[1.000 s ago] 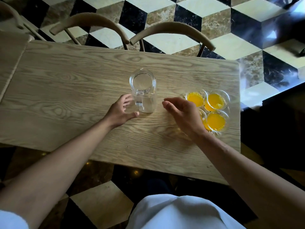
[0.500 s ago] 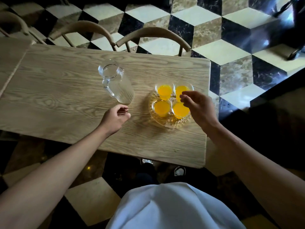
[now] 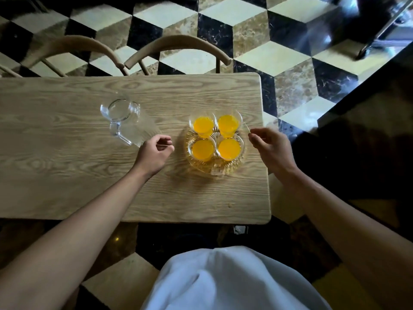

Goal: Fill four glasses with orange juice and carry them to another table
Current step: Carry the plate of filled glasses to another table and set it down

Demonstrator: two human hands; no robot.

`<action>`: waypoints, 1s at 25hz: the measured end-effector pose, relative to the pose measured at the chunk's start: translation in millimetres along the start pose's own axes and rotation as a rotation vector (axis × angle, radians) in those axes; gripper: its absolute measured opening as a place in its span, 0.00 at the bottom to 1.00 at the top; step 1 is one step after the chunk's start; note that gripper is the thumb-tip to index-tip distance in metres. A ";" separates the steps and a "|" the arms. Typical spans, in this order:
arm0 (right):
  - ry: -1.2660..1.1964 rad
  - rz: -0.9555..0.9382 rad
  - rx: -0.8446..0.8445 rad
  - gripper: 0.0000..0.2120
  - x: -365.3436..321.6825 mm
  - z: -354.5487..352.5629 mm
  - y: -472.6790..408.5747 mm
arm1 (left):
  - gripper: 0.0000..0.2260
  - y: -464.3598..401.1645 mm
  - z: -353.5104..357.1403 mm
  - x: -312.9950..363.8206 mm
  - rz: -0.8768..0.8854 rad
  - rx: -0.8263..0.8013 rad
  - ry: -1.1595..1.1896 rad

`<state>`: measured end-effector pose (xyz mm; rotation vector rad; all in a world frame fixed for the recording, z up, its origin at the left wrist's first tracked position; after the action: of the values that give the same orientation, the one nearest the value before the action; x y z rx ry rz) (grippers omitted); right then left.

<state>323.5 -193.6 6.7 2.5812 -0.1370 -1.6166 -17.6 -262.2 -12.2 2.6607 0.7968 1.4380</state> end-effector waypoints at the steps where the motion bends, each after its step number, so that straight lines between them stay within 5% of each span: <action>1: 0.038 0.018 0.014 0.12 5.1 0.5 -2.6 | 0.09 -6.8 4.6 -1.3 0.001 -0.013 -0.005; 16: 0.337 0.336 0.058 0.17 79.0 39.8 -50.6 | 0.14 -76.8 52.3 -65.9 -0.140 -0.080 -0.219; 25: 0.434 0.394 0.082 0.16 95.3 42.7 -74.0 | 0.16 -101.3 78.8 -64.4 -0.344 -0.084 -0.052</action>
<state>328.5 -133.5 -106.2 2.6714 -0.6377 -0.9187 -27.7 -184.8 -132.8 2.3422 1.0961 1.2797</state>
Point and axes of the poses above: each hand's wrist, its own y-axis away from the middle knuckle, its own z-axis out of the palm, x = y × z, the point moved 4 cm from there along -y, towards the middle knuckle, and after that the axes turned 6 degrees about x, right-handed, at the moved point
